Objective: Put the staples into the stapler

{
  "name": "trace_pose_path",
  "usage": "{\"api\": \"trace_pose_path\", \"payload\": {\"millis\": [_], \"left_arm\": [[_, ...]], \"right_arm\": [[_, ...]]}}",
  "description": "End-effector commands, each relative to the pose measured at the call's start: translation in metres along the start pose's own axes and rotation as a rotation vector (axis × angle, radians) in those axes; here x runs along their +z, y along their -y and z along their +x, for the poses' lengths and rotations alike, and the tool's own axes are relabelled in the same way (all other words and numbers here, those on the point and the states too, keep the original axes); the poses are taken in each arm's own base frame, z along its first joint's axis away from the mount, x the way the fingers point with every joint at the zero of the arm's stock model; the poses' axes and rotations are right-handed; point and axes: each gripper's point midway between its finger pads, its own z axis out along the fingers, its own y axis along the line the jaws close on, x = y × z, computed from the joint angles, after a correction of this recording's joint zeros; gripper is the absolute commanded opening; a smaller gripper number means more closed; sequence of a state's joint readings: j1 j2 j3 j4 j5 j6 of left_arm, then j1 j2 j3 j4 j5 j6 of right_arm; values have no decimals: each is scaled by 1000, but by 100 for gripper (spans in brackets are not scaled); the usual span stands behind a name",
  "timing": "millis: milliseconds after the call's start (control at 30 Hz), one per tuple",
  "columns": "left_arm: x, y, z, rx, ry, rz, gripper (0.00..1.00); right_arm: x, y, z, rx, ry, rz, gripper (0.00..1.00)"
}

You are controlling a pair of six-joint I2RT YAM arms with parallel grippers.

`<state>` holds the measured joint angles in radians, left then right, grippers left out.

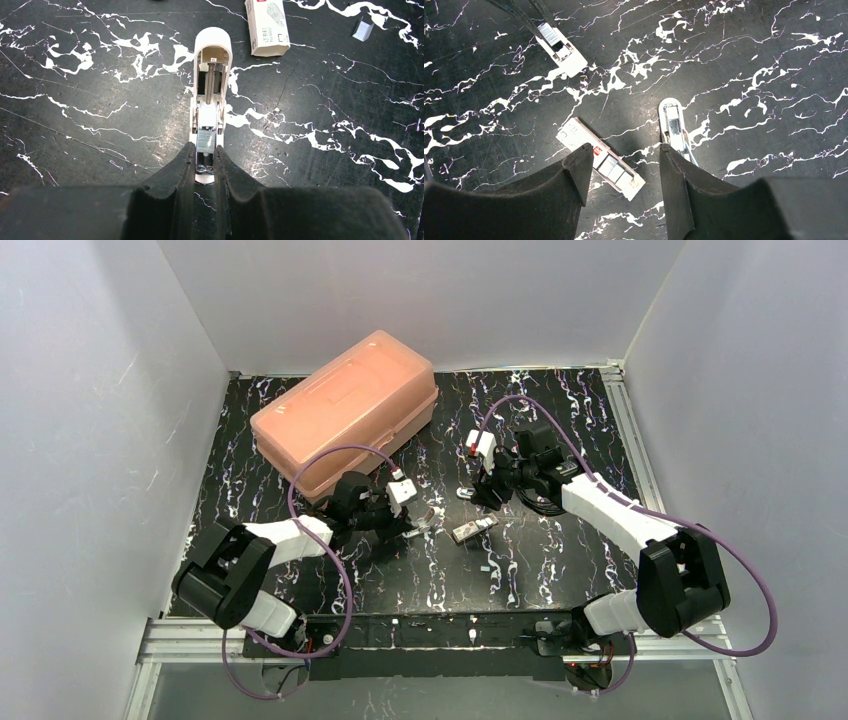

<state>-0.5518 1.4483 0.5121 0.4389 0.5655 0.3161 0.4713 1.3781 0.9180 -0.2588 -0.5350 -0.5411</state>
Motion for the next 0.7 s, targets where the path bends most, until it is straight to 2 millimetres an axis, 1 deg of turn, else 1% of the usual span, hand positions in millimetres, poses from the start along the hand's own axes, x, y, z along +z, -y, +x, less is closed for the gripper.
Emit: {"api": "trace_pose_path", "payload": {"millis": [0,667], "left_arm": [[2,5,3,-7,-2,23,0],[3,1,3,-13,-9,5,0]], "right_arm": [[-4,0,-8,-15,41,2,59],[-4,0,-5,-4,35,0,59]]}}
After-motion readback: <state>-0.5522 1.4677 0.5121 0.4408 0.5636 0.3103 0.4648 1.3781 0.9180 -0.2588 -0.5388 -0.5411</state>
